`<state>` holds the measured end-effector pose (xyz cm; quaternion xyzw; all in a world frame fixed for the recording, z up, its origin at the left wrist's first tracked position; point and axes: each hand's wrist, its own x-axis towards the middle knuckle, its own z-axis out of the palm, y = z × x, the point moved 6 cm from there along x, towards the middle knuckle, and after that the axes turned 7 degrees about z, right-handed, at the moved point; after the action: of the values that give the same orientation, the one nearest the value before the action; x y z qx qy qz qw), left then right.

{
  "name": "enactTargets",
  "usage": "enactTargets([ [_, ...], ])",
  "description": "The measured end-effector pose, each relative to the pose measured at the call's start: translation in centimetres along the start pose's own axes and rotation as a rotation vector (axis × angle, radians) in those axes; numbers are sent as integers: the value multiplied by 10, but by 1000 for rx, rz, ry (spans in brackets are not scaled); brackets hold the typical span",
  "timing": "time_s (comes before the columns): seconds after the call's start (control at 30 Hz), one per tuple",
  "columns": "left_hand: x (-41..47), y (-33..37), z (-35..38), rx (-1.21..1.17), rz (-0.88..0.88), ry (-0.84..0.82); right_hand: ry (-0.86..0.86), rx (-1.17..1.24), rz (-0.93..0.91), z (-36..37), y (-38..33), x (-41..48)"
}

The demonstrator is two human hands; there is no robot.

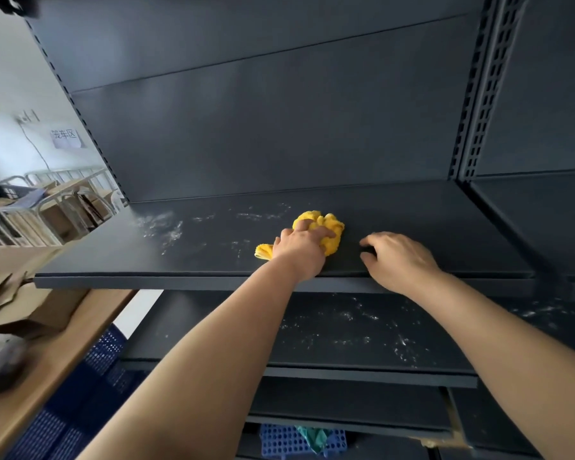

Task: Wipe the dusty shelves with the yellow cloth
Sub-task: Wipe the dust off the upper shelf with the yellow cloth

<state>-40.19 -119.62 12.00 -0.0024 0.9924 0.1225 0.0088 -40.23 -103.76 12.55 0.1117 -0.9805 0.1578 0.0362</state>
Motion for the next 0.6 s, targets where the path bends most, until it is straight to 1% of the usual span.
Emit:
enactTargets([
  [0.2, 31, 12, 2, 14, -14, 13, -14, -48, -42, -7, 10, 24],
  [0.47, 60, 12, 4, 23, -43, 26, 24, -102, -51, -9, 12, 42],
  [0.6, 73, 9, 4, 43, -52, 32, 27, -81, -53, -9, 8, 48],
])
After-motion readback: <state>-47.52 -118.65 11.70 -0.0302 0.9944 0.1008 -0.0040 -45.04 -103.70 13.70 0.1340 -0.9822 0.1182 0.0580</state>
